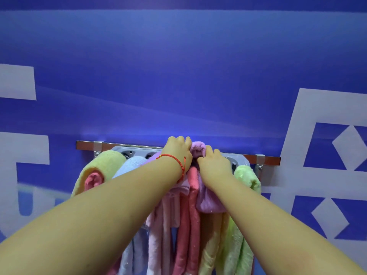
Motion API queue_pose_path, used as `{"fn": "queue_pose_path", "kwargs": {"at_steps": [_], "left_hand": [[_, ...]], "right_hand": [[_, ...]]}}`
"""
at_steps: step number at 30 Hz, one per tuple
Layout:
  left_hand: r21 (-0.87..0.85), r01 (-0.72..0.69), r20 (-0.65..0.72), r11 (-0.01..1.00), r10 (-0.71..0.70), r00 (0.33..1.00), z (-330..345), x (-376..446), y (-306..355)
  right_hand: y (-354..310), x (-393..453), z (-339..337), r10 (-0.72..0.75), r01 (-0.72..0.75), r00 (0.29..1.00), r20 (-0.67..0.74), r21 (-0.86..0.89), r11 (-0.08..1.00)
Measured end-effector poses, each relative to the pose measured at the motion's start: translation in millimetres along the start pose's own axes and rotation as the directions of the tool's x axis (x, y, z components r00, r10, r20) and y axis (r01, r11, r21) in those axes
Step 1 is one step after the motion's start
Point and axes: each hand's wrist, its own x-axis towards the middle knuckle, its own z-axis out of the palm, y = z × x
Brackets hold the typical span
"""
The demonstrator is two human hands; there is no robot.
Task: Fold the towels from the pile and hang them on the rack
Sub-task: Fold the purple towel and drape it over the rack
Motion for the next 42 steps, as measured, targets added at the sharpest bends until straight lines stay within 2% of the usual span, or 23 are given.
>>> {"fn": "queue_pose_path", "kwargs": {"at_steps": [1, 3, 4, 9, 14, 17, 21, 25, 28, 30, 32, 34, 35, 37, 39, 40, 41, 42], "left_hand": [[-0.015, 0.006, -0.008, 1.000, -0.006, 1.000, 2, 0, 1], [-0.067, 0.033, -0.017, 0.997, -0.034, 0.999, 8, -1, 4], [-0.091, 0.042, -0.019, 0.995, -0.044, 0.999, 10, -3, 4], [-0.093, 0.015, -0.061, 0.996, -0.020, 0.998, 17, -12, 8], [-0.100, -0.017, -0.075, 0.995, 0.009, 0.997, 18, -17, 12], [-0.072, -0.040, -0.078, 0.997, 0.035, 0.996, 17, -19, 14], [-0.059, -0.046, -0.078, 0.997, 0.041, 0.996, 17, -21, 18], [-0.047, -0.046, -0.090, 0.998, 0.041, 0.995, 15, -22, 20], [-0.051, -0.043, -0.067, 0.998, 0.040, 0.997, 17, -24, 22], [-0.061, -0.050, -0.069, 0.997, 0.045, 0.997, 16, -25, 20], [-0.074, -0.059, -0.084, 0.995, 0.053, 0.995, 16, -25, 17], [-0.090, -0.063, -0.071, 0.994, 0.057, 0.996, 19, -24, 15], [-0.103, -0.071, -0.066, 0.992, 0.065, 0.996, 19, -24, 13], [-0.122, -0.101, -0.094, 0.987, 0.090, 0.991, 13, -26, 6], [-0.213, -0.172, -0.132, 0.962, 0.146, 0.981, 2, -33, 2], [-0.240, -0.222, -0.138, 0.945, 0.193, 0.972, 21, -30, 2], [-0.281, -0.226, -0.152, 0.933, 0.189, 0.970, 35, -28, 1], [-0.360, -0.154, -0.151, 0.920, 0.106, 0.983, 59, -22, -2]], "right_hand": [[-1, -3, 4, 0.010, -0.009, 1.000, -0.008, 0.006, 1.000], [-5, -10, 13, 0.025, -0.021, 0.987, -0.159, 0.027, 0.999], [-8, -15, 16, 0.031, -0.024, 0.981, -0.189, 0.041, 0.999], [-9, -47, 47, 0.029, -0.014, 0.984, -0.176, 0.087, 0.996], [10, -72, 79, -0.130, 0.104, 0.953, -0.273, -0.109, 0.989], [23, -71, 87, -0.107, 0.079, 0.956, -0.273, -0.109, 0.991], [-4, -83, 102, -0.037, 0.053, 0.944, -0.327, 0.038, 0.998], [-30, -90, 126, 0.088, -0.056, 0.961, -0.262, 0.126, 0.990], [-38, -97, 129, 0.091, -0.055, 0.971, -0.221, 0.165, 0.985], [-35, -106, 128, 0.053, 0.006, 0.967, -0.251, 0.227, 0.974], [-29, -113, 114, 0.064, 0.090, 0.916, -0.397, 0.358, 0.929], [-25, -110, 93, 0.206, 0.102, 0.839, -0.503, 0.518, 0.849], [-25, -105, 82, 0.277, 0.090, 0.814, -0.510, 0.583, 0.807], [-26, -91, 57, 0.347, 0.082, 0.805, -0.482, 0.668, 0.739], [-25, -73, 37, 0.309, 0.029, 0.897, -0.316, 0.739, 0.674], [-23, -65, 30, 0.250, -0.008, 0.946, -0.206, 0.755, 0.656], [-22, -57, 25, 0.198, -0.040, 0.973, -0.119, 0.757, 0.652], [-22, -52, 21, 0.173, -0.073, 0.984, -0.050, 0.765, 0.640]]}}
